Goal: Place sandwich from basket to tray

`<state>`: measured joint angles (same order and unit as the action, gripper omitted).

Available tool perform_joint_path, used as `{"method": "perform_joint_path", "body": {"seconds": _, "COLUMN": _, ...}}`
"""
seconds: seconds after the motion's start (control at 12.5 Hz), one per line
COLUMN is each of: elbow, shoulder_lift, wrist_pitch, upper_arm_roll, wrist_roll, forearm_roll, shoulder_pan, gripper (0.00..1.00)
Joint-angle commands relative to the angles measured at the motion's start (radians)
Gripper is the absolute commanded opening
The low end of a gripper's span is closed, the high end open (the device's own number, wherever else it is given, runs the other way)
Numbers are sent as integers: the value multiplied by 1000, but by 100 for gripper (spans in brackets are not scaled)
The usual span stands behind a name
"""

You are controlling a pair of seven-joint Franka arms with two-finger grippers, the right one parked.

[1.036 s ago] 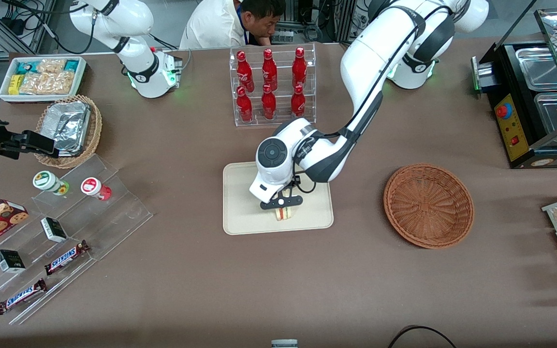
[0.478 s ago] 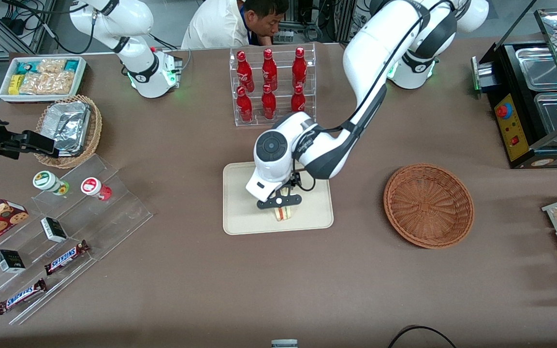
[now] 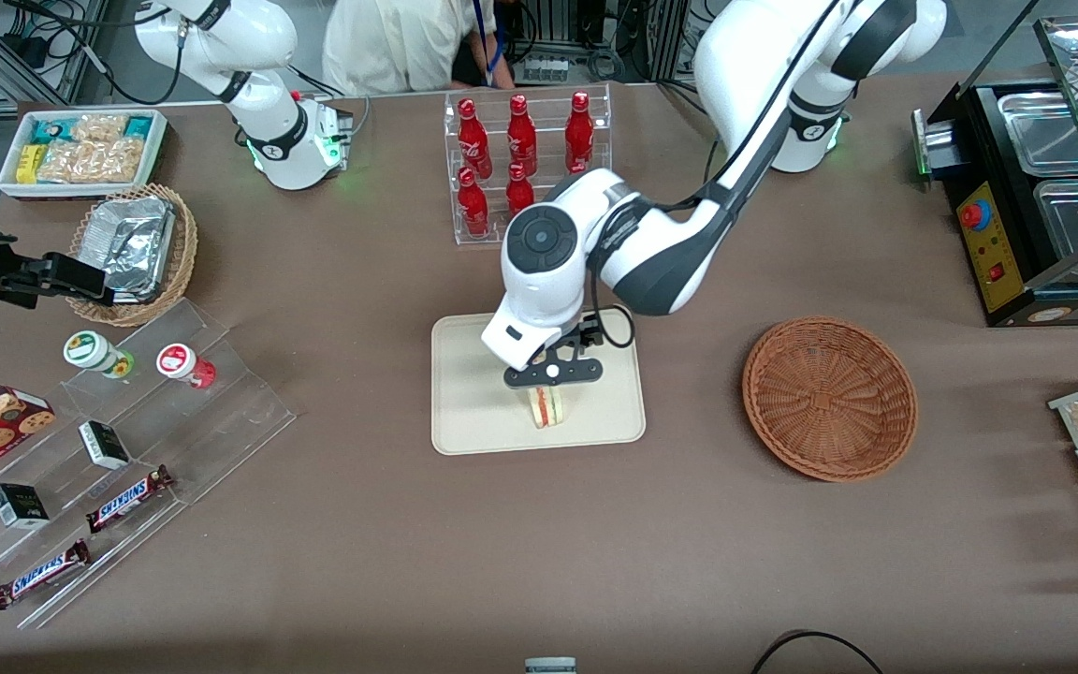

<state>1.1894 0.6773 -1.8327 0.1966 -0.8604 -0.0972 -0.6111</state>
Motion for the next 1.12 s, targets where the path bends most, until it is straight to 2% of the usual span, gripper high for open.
{"method": "perform_joint_path", "body": {"seconds": 0.0, "elbow": 12, "shoulder_lift": -79, "wrist_pitch": 53, "upper_arm_roll": -9, "wrist_roll": 63, "forearm_roll": 42, "shoulder_pan": 27, "gripper": 100}}
{"method": "perform_joint_path", "body": {"seconds": 0.24, "elbow": 35, "shoulder_lift": -154, "wrist_pitch": 101, "upper_arm_roll": -14, "wrist_roll": 119, "forearm_roll": 53, "shoulder_pan": 141, "gripper": 100}}
{"method": "perform_joint_path", "body": {"seconds": 0.48, "elbow": 143, "shoulder_lift": -249, "wrist_pitch": 105, "upper_arm_roll": -14, "wrist_roll": 306, "forearm_roll": 80, "shoulder_pan": 258, "gripper": 100}}
{"method": "perform_joint_path", "body": {"seconds": 0.8, "elbow": 154, "shoulder_lift": -297, "wrist_pitch": 182, "upper_arm_roll": -14, "wrist_roll": 550, "forearm_roll": 117, "shoulder_pan": 414, "gripper": 100}}
{"method": "perform_joint_path", "body": {"seconds": 1.04, "elbow": 156, "shoulder_lift": -334, "wrist_pitch": 259, "upper_arm_roll": -16, "wrist_roll": 722, "forearm_roll": 116, "shoulder_pan": 517, "gripper": 100}}
